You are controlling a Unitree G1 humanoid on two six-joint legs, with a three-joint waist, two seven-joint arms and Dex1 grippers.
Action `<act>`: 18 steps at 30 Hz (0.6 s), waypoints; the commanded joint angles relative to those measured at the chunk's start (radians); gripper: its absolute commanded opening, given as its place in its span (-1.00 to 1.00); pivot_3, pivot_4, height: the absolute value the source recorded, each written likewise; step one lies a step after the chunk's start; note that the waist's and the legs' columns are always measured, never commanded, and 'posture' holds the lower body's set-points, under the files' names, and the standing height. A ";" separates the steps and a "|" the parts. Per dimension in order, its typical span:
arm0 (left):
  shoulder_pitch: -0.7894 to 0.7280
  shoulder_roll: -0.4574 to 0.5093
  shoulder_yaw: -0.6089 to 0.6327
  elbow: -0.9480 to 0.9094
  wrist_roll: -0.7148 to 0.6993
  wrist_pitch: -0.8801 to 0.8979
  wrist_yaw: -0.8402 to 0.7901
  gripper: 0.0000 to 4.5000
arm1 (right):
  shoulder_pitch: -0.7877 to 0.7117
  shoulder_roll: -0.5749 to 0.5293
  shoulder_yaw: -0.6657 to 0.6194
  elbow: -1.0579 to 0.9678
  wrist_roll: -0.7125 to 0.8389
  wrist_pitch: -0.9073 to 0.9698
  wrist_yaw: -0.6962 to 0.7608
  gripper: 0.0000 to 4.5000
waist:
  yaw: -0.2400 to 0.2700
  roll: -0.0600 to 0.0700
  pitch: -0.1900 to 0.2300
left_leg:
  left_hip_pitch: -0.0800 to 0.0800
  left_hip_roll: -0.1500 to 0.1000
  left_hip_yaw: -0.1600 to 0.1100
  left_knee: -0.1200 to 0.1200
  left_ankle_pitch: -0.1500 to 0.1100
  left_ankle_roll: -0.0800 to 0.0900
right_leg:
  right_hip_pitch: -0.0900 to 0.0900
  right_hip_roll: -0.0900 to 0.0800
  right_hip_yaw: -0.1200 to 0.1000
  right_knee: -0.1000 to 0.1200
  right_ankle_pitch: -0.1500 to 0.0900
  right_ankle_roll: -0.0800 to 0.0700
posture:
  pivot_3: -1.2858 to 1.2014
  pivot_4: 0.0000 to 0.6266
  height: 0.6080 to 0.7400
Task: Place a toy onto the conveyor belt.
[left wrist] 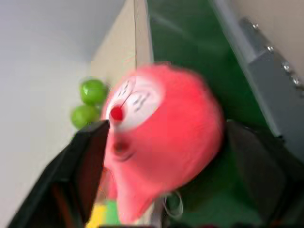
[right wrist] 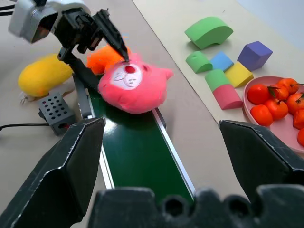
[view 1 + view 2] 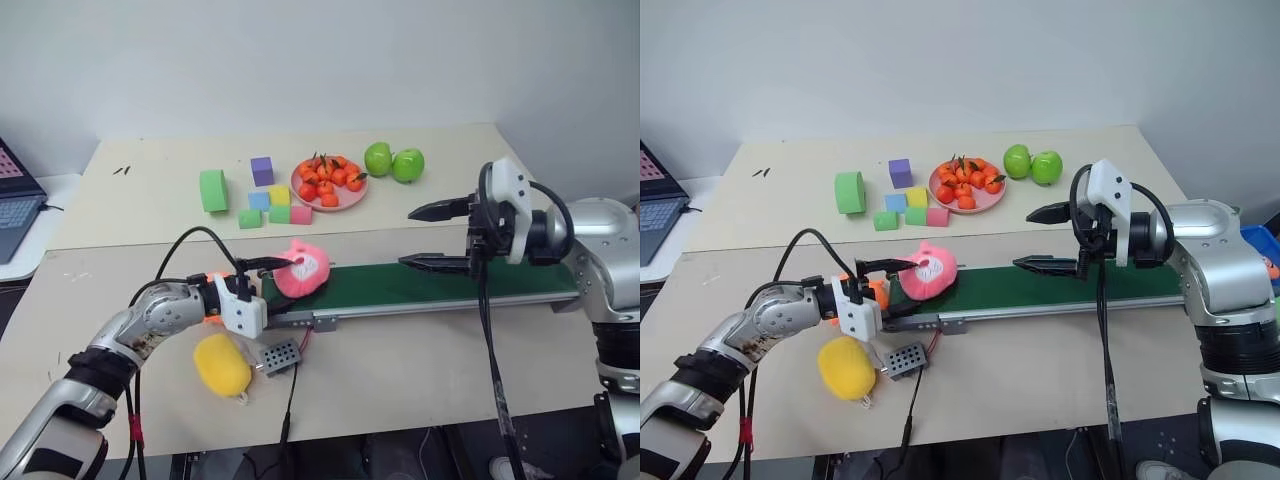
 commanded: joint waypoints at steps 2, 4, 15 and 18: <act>0.013 -0.021 0.048 -0.249 -0.314 0.412 -0.171 0.99 | -0.023 -0.005 -0.013 -0.002 0.002 -0.019 0.001 1.00 | 0.002 0.000 0.000 | -0.001 0.000 0.001 0.002 -0.001 0.002 | 0.000 0.000 0.000 0.000 0.000 0.000 | 0.03 -0.52 1.00; 0.005 -0.027 0.088 -0.320 -0.402 0.584 -0.180 0.99 | -0.026 -0.003 -0.011 0.001 0.001 -0.022 0.002 1.00 | 0.004 0.000 0.001 | -0.002 0.000 0.001 0.004 -0.001 0.002 | 0.000 0.000 -0.001 0.000 0.000 0.001 | 0.03 -0.52 1.00; -0.235 -0.120 0.404 -0.391 -0.775 1.206 -0.035 0.99 | -0.038 -0.002 -0.005 0.016 -0.003 -0.027 0.014 1.00 | 0.005 -0.001 0.001 | 0.000 -0.001 0.001 0.008 -0.001 0.002 | 0.003 0.000 0.000 0.000 0.001 0.002 | 0.03 -0.52 1.00; -0.280 -0.099 0.464 -0.400 -0.864 1.334 -0.049 0.99 | -0.040 -0.012 -0.009 0.015 0.001 -0.021 0.025 1.00 | 0.000 -0.001 0.001 | 0.000 -0.001 0.001 0.007 -0.001 0.002 | 0.003 0.000 0.000 -0.001 0.001 0.002 | 0.03 -0.52 1.00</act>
